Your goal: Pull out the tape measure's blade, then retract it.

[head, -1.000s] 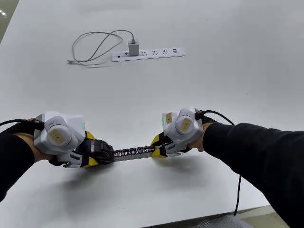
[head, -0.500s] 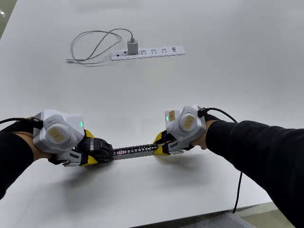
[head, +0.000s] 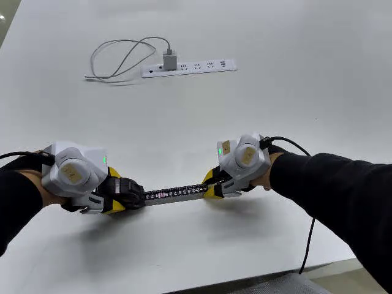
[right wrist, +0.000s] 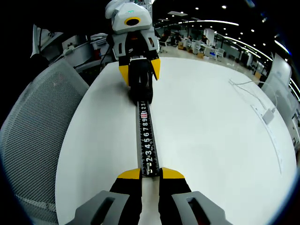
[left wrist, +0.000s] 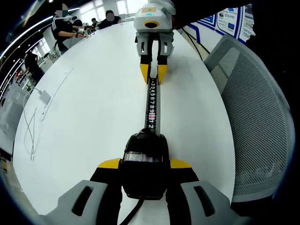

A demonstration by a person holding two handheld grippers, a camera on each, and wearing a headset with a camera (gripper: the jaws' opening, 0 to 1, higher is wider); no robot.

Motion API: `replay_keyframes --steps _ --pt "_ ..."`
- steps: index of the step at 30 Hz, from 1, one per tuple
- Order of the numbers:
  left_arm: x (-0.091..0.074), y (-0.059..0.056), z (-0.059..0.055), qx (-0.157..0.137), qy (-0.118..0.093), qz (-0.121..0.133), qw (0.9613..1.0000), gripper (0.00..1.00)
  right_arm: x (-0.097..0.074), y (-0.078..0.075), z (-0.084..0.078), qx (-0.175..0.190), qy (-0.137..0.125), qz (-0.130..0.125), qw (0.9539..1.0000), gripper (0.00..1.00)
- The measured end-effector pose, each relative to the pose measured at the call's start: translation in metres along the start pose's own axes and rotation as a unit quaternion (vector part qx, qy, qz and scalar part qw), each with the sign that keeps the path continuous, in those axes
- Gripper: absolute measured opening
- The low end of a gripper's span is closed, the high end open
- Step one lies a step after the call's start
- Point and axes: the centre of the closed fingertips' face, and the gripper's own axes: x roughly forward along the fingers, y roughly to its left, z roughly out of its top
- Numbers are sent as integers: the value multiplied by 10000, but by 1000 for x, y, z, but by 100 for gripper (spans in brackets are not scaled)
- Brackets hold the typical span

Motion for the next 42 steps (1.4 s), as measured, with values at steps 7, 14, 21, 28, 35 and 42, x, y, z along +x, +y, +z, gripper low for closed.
replay_keyframes --steps 7,14,21,28,35,42 --pt "1 1 -1 1 4 -6 10000 30 -3 -1 -4 28 24 -2 10000 9" --pt "2 2 -2 5 4 0 10000 30 -7 -2 -10 42 76 -11 10000 9" --pt "1 2 -2 6 1 5 10000 30 -10 -2 -14 53 116 -11 9999 9" --pt "0 0 -1 8 0 3 10000 30 -12 -2 -17 71 133 -14 9999 9" --pt "0 -1 0 8 1 7 10000 30 -14 -2 -19 70 157 -3 9999 9" --pt "0 0 0 10 2 2 10000 30 -17 -3 -22 70 183 1 9998 9"
